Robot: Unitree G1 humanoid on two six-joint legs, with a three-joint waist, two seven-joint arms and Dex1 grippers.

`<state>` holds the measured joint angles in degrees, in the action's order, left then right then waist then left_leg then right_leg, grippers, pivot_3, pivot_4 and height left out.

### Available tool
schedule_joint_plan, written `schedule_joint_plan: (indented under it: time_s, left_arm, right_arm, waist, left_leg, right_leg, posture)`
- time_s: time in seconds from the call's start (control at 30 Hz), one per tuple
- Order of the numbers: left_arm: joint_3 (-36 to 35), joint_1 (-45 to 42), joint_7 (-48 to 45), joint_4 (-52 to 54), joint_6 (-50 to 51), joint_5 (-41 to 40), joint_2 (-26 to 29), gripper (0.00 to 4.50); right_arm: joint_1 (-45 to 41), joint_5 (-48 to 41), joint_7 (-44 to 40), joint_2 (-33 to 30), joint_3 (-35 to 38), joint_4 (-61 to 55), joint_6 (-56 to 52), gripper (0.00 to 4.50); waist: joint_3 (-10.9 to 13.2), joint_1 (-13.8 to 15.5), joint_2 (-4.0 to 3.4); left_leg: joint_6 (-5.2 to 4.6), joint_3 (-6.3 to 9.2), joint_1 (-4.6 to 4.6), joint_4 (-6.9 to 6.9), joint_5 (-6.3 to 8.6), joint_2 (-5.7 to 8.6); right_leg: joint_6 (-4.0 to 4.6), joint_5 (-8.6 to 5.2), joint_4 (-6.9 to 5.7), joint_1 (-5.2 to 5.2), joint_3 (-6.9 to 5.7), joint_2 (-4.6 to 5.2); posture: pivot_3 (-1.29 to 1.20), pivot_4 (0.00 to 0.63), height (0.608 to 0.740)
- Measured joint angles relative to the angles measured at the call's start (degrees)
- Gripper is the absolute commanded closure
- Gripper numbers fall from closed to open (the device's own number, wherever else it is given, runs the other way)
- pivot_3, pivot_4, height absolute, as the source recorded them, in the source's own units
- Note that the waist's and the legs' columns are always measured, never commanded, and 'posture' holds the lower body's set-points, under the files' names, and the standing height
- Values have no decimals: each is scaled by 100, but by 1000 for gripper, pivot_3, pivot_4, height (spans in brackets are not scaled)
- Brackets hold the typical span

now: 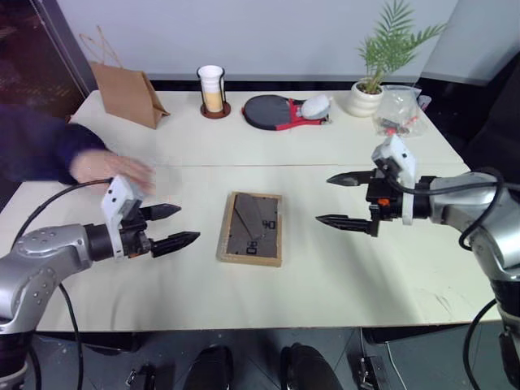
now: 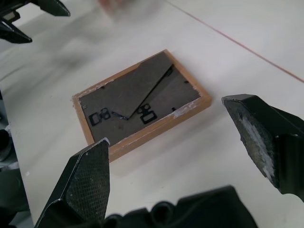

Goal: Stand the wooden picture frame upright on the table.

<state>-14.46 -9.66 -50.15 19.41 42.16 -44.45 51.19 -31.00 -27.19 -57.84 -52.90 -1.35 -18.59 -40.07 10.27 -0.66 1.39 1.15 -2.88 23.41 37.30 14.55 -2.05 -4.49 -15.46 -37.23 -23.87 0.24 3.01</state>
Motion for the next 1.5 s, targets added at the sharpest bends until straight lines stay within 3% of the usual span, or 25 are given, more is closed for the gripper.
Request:
schedule_joint_plan:
  time_s: [0.53, 0.97, 1.1, 1.23, 1.3, 1.5]
  left_arm:
    - [88, -75, -28, 139, 135, -95, -72, 0]
    - [461, -353, -272, -173, -51, 399, -99, 0]
    - [491, -396, -254, -299, -183, 642, -158, 1327]
    - [734, -400, -242, -451, -434, 976, -306, 3447]
    - [856, -421, -181, -577, -570, 1164, -411, 4410]
    - [1491, -679, 63, -1199, -1077, 1986, -849, 4469]
  right_arm:
    - [534, 4, -42, -121, 31, -143, 52, 31]
    - [828, -110, 167, -110, 258, -341, -209, 31]
    - [798, -24, 414, 77, 187, -300, -187, 1359]
    - [774, 343, 754, 265, -86, -269, -109, 3554]
    - [772, 524, 971, 455, -241, -262, -90, 4440]
    - [532, 1469, 1830, 1027, -1063, 103, -172, 4483]
  waist:
    - [0, 4, 1]
    - [-1, -8, 1]
    - [-1, -5, 1]
    - [-1, 0, 1]
    - [-1, 0, 1]
    - [-3, -1, 3]
  left_leg:
    - [0, 0, -1, 0, 0, -2]
    - [0, 1, 0, 2, 0, 4]
    - [0, -1, -1, 4, 0, 5]
    - [0, -1, 0, 5, 0, 5]
    - [0, -1, 0, 4, 0, 5]
    - [0, -6, 0, 10, 0, 9]
  right_leg:
    - [0, 0, -1, 0, 1, -1]
    - [0, 0, -2, 0, 2, -8]
    - [0, 0, -2, 0, 4, -8]
    - [-1, 0, -2, 0, 5, -9]
    - [-1, 0, -3, -1, 5, -9]
    - [-1, 1, -5, 0, 9, -10]
  posture:
    - [0, 150, 740]
    - [0, 150, 740]
    - [0, 150, 740]
    - [0, 150, 740]
    - [0, 150, 740]
    - [0, 150, 740]
